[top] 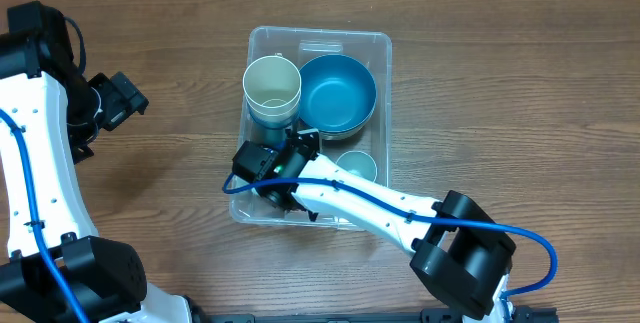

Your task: Pack container

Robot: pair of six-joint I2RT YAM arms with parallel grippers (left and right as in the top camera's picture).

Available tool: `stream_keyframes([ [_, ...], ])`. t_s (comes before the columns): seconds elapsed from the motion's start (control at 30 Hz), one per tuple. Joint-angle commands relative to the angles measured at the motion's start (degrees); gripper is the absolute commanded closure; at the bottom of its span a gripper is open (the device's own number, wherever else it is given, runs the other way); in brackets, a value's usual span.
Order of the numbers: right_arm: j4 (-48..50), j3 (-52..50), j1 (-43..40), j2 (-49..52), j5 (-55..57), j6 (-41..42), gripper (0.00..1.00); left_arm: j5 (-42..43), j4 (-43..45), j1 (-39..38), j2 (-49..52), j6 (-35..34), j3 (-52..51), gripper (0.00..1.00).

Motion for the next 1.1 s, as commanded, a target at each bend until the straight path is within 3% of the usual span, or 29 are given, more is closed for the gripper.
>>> stream_keyframes([
  [0.0,0.04,1.81,0.20,0.20,-0.31,-1.36,0.83,0.20,0.09,0.24,0.42,1.27,0.96,0.00],
  [0.13,0.07,2.86,0.20,-0.85,-0.28,-1.40,0.96,0.20,0.09,0.24,0.42,1.27,0.96,0.00],
  [0.77,-3.72,3.06,0.20,-17.33,0.31,-2.16,0.96,0.20,0.09,0.24,0.42,1.27,0.96,0.00],
  [1.07,-14.82,2.95,-1.99,-22.01,0.09,-2.89,0.96,0.20,0.09,0.24,0.39,1.27,0.96,0.00],
])
